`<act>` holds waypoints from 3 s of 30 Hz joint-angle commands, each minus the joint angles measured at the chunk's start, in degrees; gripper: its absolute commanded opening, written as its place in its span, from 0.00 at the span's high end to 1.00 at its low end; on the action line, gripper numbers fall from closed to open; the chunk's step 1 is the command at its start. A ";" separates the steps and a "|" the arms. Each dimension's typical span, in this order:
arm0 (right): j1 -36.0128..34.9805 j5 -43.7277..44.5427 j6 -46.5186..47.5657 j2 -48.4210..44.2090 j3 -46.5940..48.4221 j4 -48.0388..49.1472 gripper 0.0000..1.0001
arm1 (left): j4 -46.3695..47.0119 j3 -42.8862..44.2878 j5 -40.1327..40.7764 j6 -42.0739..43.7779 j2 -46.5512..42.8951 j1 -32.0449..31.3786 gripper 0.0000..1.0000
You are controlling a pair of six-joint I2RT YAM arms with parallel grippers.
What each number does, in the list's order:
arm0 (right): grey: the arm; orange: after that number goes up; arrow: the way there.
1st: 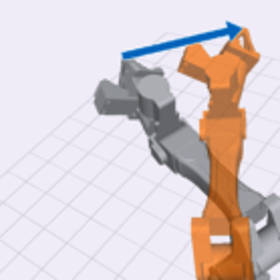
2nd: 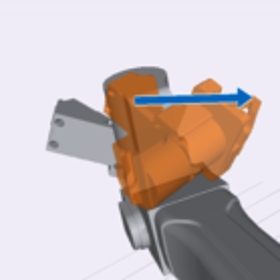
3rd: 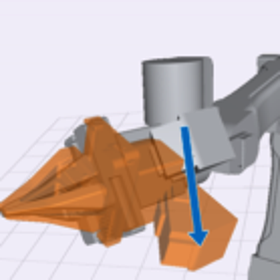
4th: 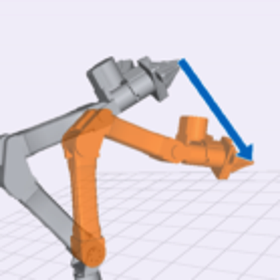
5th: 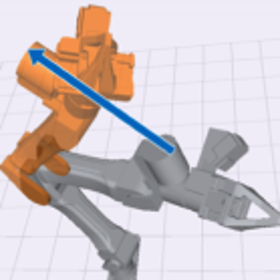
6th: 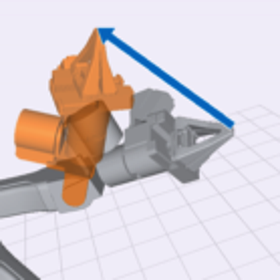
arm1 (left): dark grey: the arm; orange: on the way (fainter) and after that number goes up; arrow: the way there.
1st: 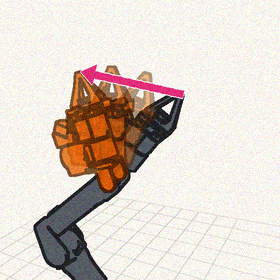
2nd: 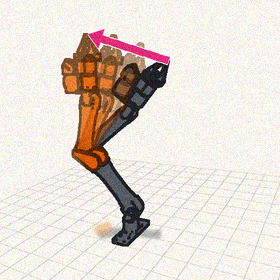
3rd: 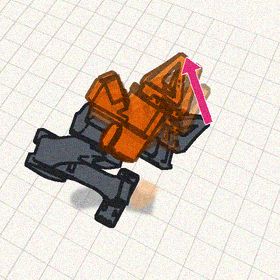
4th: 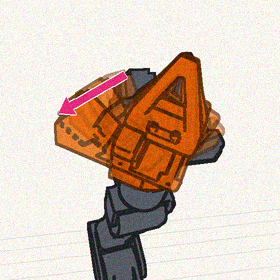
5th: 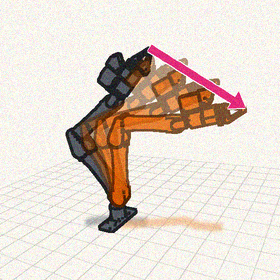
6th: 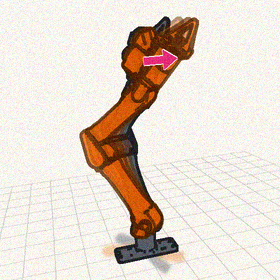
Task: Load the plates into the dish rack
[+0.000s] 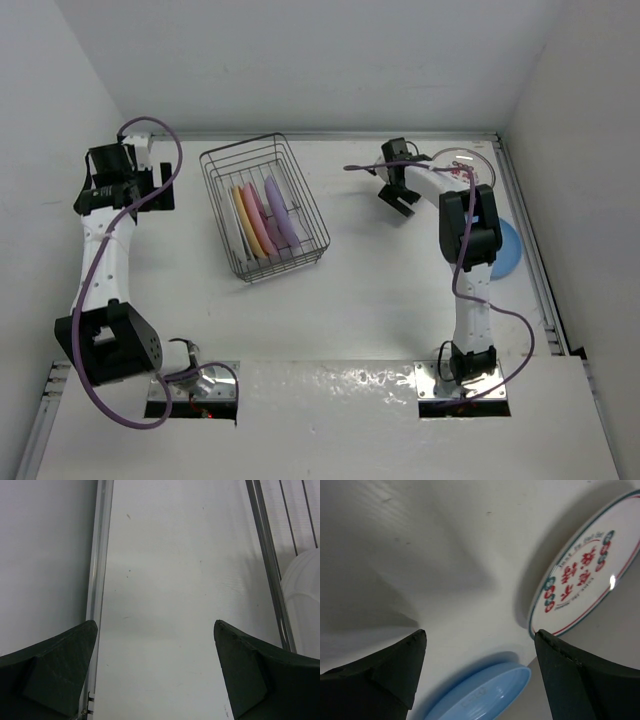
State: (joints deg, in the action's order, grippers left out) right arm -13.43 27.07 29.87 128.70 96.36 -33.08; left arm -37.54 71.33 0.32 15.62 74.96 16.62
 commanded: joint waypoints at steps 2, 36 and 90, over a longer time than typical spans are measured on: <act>2.26 5.54 3.45 -0.04 2.52 5.31 0.14 | 0.98 3.46 2.23 1.17 1.59 -0.45 0.01; 8.86 -1.75 2.93 6.13 0.67 15.86 1.00 | -1.75 9.70 4.87 3.63 4.14 0.52 0.00; -27.17 -42.63 -78.57 -40.37 -30.26 71.41 1.00 | 1.06 6.72 -4.18 -0.94 -0.43 0.34 0.01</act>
State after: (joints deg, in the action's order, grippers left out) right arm -40.01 -19.84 -49.69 89.49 65.47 32.21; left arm -38.74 78.37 -3.25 14.70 76.88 16.86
